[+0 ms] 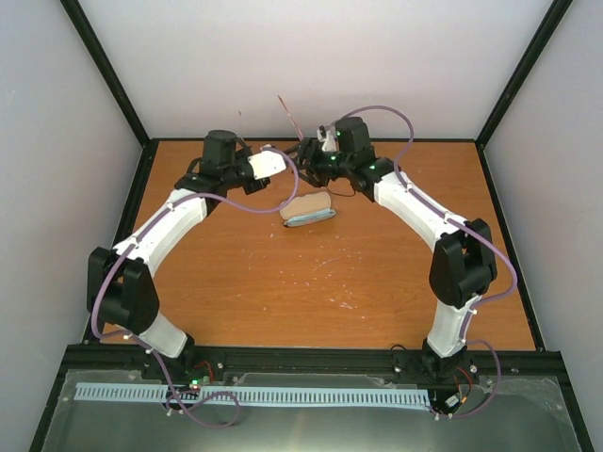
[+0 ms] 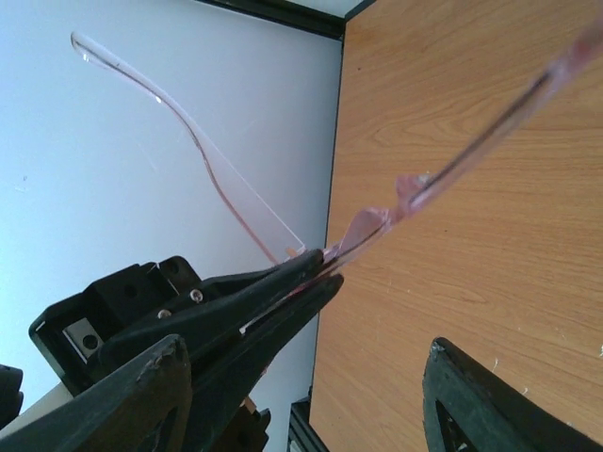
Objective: Organize the sunglasses
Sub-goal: Fold the sunglasses.
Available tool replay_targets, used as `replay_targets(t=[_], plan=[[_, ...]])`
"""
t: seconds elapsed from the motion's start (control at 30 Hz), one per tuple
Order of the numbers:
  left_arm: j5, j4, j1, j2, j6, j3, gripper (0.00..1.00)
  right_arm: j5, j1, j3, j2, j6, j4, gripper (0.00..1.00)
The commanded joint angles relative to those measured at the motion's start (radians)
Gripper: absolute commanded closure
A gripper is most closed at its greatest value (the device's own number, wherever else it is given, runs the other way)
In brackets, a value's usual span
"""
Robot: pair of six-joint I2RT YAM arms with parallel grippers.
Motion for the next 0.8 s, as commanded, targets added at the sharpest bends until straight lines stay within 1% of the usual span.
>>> replay_targets(t=[0.0,0.37,0.57,0.77], plan=[[-0.055,0.072,-0.017,0.036,-0.07,0.068,1.0,0.106,0.021,0.028,0.019,0.03,-0.076,0.35],[-0.025,0.076,-0.028,0.033,-0.108,0.094,0.99,0.258,0.027,0.105,0.076,0.088,-0.14,0.34],[-0.016,0.068,-0.028,0.022,-0.113,0.086,0.99,0.28,0.026,0.117,0.099,0.126,-0.077,0.36],[-0.015,0.069,-0.032,0.022,-0.121,0.076,0.99,0.269,0.026,0.087,0.094,0.172,0.017,0.39]])
